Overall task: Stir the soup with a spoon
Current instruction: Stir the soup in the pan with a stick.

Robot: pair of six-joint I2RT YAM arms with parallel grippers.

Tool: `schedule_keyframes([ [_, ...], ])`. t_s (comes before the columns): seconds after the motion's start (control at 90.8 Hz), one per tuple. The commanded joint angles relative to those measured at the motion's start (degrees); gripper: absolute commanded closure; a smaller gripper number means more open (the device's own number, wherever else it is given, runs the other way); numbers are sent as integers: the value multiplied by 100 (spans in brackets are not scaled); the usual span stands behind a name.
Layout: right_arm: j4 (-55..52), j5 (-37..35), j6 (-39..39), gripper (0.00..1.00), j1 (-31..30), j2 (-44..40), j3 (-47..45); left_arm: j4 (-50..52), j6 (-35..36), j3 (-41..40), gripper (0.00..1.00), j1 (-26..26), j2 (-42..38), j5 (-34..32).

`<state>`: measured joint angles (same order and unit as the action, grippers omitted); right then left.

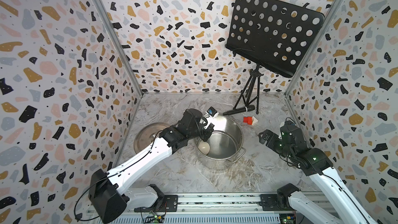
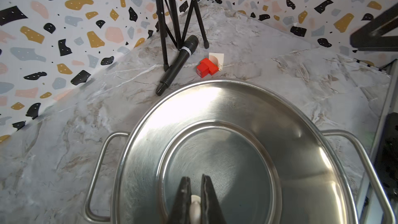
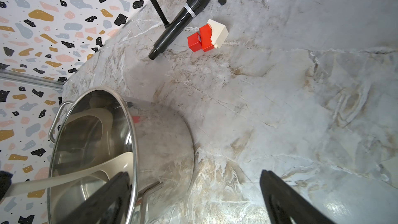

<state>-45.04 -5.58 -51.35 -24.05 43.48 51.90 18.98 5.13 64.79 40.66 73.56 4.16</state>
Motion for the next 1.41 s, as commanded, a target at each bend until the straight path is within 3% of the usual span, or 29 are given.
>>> schedule_keyframes([
  [0.0,-82,17,52,0,15,-28,159,-76,126,558,100,-140,428,-610],
  [0.143,-75,48,114,0,17,24,228,4,245,1376,100,-155,1155,-638],
  [0.308,-77,43,139,0,19,-15,203,-152,127,2044,100,-83,1794,-137],
  [0.65,-74,-18,67,0,24,-248,-5,-372,516,2544,100,809,2419,883],
  [0.892,-67,-8,-19,0,24,-279,-95,-433,529,1871,100,1375,1866,962],
  [1.057,-44,-1,2,0,26,-259,-90,-360,443,1046,100,1567,1084,997],
  [1.399,-47,66,-37,0,25,-267,-125,38,209,-440,100,1459,-736,51],
])
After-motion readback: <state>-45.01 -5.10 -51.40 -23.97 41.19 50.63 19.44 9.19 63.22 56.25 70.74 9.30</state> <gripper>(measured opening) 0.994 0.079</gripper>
